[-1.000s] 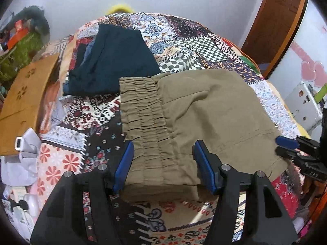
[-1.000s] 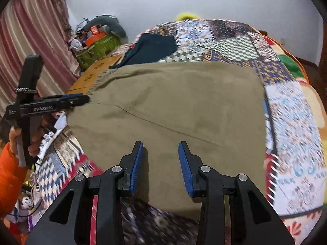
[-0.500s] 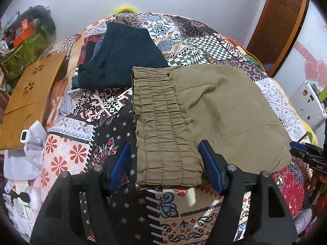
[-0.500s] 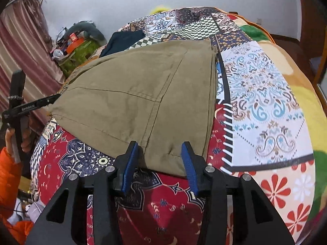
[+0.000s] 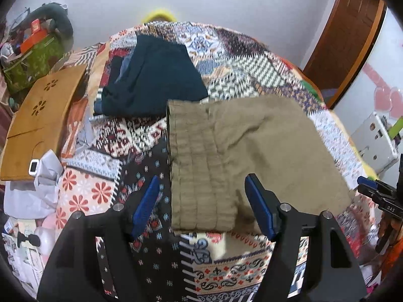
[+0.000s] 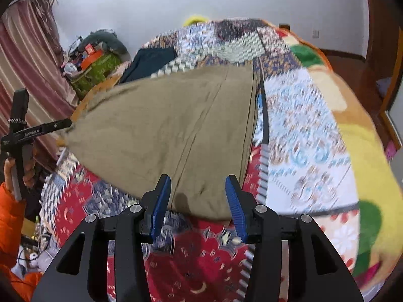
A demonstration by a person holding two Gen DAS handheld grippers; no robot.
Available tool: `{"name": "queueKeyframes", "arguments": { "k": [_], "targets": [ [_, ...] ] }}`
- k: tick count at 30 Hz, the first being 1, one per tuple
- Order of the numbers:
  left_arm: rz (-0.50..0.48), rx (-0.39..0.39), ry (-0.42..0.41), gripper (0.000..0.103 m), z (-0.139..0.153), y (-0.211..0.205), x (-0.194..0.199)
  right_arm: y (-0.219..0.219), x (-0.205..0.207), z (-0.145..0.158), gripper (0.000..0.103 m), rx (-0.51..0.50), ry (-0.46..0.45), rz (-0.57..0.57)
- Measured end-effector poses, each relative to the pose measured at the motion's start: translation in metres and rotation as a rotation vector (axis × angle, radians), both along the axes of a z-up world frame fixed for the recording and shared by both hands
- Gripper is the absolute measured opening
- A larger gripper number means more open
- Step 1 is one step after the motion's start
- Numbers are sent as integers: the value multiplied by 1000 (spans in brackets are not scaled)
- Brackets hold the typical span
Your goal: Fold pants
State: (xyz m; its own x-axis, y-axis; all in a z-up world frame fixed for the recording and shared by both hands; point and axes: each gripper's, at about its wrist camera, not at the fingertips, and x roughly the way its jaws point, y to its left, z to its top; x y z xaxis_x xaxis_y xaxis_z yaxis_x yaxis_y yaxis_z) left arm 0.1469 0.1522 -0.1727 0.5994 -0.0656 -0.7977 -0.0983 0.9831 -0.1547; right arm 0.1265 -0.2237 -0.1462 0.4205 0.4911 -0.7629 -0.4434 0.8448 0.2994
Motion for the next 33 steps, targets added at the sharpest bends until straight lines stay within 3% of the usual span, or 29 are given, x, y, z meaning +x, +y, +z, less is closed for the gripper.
{"name": "queueKeyframes", "arguments": {
  "k": [8,15,20,33],
  "targets": [
    [32,53,-45,70,26,12,38,3,37,26,42,20,-111,-22],
    [35,62,-9,70,16,20,84,14,87,33,42,6,-162,-25],
    [28,39,43,70,-3,23,111,26,128,21,43,-12,-148,-14],
    [0,22,121,73,-47,23,134,50,241,-55,43,-49,20,-63]
  ]
}}
